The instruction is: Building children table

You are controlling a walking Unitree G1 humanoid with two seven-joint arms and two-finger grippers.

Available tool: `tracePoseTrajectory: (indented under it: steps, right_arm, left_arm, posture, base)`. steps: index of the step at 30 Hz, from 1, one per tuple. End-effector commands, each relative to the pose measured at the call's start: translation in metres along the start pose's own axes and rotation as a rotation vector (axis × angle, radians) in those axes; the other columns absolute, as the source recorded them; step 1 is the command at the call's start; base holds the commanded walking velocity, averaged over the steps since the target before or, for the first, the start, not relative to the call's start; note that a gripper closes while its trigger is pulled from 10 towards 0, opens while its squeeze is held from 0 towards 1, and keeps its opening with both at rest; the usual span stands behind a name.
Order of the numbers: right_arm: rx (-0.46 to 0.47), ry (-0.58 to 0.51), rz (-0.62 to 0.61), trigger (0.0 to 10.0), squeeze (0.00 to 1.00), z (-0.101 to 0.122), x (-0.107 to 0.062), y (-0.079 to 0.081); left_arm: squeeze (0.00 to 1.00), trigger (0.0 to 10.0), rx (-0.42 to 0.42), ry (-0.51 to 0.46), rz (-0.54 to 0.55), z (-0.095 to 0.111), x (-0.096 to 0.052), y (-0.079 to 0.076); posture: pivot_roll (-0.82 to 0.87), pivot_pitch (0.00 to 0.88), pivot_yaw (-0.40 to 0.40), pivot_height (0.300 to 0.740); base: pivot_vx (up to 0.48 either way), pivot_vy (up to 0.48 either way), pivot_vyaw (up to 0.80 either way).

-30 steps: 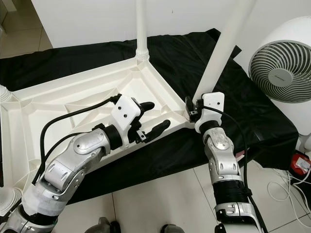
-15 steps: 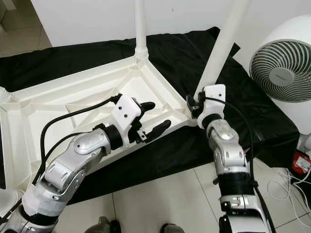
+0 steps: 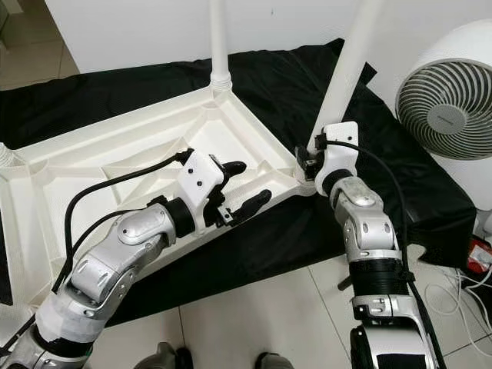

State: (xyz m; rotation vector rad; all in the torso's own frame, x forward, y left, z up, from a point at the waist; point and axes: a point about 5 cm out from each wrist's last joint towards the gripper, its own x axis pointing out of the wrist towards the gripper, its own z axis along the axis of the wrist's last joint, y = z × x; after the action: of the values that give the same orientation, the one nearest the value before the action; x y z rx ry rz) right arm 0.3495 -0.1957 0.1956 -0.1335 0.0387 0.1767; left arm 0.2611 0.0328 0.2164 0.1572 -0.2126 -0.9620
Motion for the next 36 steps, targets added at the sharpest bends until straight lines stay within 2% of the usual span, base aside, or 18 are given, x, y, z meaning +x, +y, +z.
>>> tracePoseTrajectory:
  steps: [1, 6, 8, 9, 10, 12, 13, 18, 22, 25, 29, 30, 31, 32, 33, 34, 36]
  right_arm:
    - [0.014, 0.242, -0.050, 10.0, 0.00, -0.054, -0.008, -0.002]
    - [0.028, 0.221, -0.080, 10.0, 0.00, -0.055, -0.008, 0.000]
    - [0.046, 0.202, -0.118, 10.0, 0.00, -0.056, -0.008, 0.002]
    - [0.085, 0.155, -0.184, 10.0, 0.00, -0.054, -0.007, 0.005]
    - [0.085, 0.155, -0.184, 10.0, 0.00, -0.054, -0.007, 0.005]
    - [0.155, 0.105, -0.309, 10.0, 0.00, -0.055, -0.007, 0.017]
    - [0.155, 0.105, -0.309, 10.0, 0.00, -0.055, -0.007, 0.017]
    - [0.202, 0.096, -0.436, 10.0, 0.00, -0.055, -0.005, 0.037]
    - [0.211, 0.101, -0.460, 10.0, 0.00, -0.056, -0.004, 0.040]
    - [0.263, 0.072, -0.540, 10.0, 0.00, -0.045, 0.005, 0.050]
    - [0.271, 0.072, -0.533, 10.0, 0.00, -0.043, 0.008, 0.053]
    - [0.274, 0.052, -0.480, 10.0, 0.06, -0.039, 0.013, 0.056]
    - [0.274, 0.052, -0.480, 10.0, 0.06, -0.039, 0.013, 0.056]
    - [0.257, 0.021, -0.450, 10.0, 0.76, -0.034, 0.016, 0.055]
    - [0.257, 0.021, -0.450, 10.0, 0.76, -0.034, 0.016, 0.055]
    - [0.249, -0.020, -0.388, 10.0, 1.00, -0.029, 0.019, 0.056]
    - [0.238, -0.094, -0.312, 10.0, 1.00, -0.021, 0.020, 0.051]
  left_arm:
    - [0.00, 10.0, -0.001, 0.003, -0.035, 0.000, 0.000, -0.004]
    - [0.00, 10.0, 0.000, 0.004, -0.033, 0.000, 0.000, -0.004]
    - [0.00, 10.0, 0.000, 0.004, -0.032, 0.000, 0.000, -0.004]
    - [0.00, 10.0, -0.001, 0.003, -0.033, 0.000, 0.000, -0.004]
    - [0.00, 10.0, -0.001, 0.003, -0.033, 0.000, 0.000, -0.004]
    - [0.00, 10.0, -0.004, 0.000, -0.035, 0.000, 0.001, -0.005]
    - [0.00, 10.0, -0.004, 0.000, -0.035, 0.000, 0.001, -0.005]
    - [0.00, 10.0, -0.006, -0.005, -0.040, 0.000, 0.003, -0.006]
    - [0.00, 10.0, -0.006, -0.006, -0.042, 0.000, 0.004, -0.007]
    - [0.00, 10.0, -0.008, -0.011, -0.048, 0.000, 0.005, -0.008]
    - [0.00, 10.0, -0.010, -0.012, -0.050, 0.000, 0.005, -0.008]
    - [0.00, 10.0, -0.010, -0.013, -0.051, 0.000, 0.006, -0.008]
    - [0.00, 10.0, -0.010, -0.013, -0.051, 0.000, 0.006, -0.008]
    - [0.00, 10.0, -0.010, -0.014, -0.051, 0.000, 0.006, -0.009]
    - [0.00, 10.0, -0.010, -0.014, -0.051, 0.000, 0.006, -0.009]
    - [0.00, 10.0, -0.012, -0.016, -0.049, 0.001, 0.006, -0.009]
    - [0.00, 10.0, -0.014, -0.018, -0.048, 0.001, 0.007, -0.010]
  posture:
    - [-0.08, 0.144, 0.044, 0.740]
    - [-0.08, 0.144, 0.044, 0.740]
    - [-0.07, 0.146, 0.040, 0.740]
    - [-0.07, 0.146, 0.040, 0.740]
    - [-0.07, 0.146, 0.040, 0.740]
    - [-0.08, 0.139, 0.035, 0.740]
    - [-0.08, 0.139, 0.035, 0.740]
    - [-0.08, 0.132, 0.032, 0.740]
    - [-0.08, 0.129, 0.032, 0.740]
    - [-0.08, 0.116, 0.031, 0.740]
    - [-0.08, 0.116, 0.031, 0.740]
    - [-0.08, 0.112, 0.025, 0.740]
    - [-0.08, 0.112, 0.025, 0.740]
    - [-0.08, 0.107, 0.020, 0.740]
    - [-0.08, 0.107, 0.020, 0.740]
    - [-0.08, 0.107, 0.020, 0.740]
    - [-0.07, 0.106, 0.015, 0.740]
  base:
    - [0.000, 0.000, 0.00]
    - [0.000, 0.000, 0.00]
    - [0.000, 0.000, 0.00]
    - [0.000, 0.000, 0.00]
    - [0.000, 0.000, 0.00]
    - [0.000, 0.000, 0.00]
    - [0.000, 0.000, 0.00]
    - [0.000, 0.000, 0.00]
    - [0.000, 0.000, 0.00]
    - [0.000, 0.000, 0.00]
    - [0.000, 0.000, 0.00]
    - [0.000, 0.000, 0.00]
    - [0.000, 0.000, 0.00]
    - [0.000, 0.000, 0.00]
    - [0.000, 0.000, 0.00]
    - [0.000, 0.000, 0.00]
    - [0.000, 0.000, 0.00]
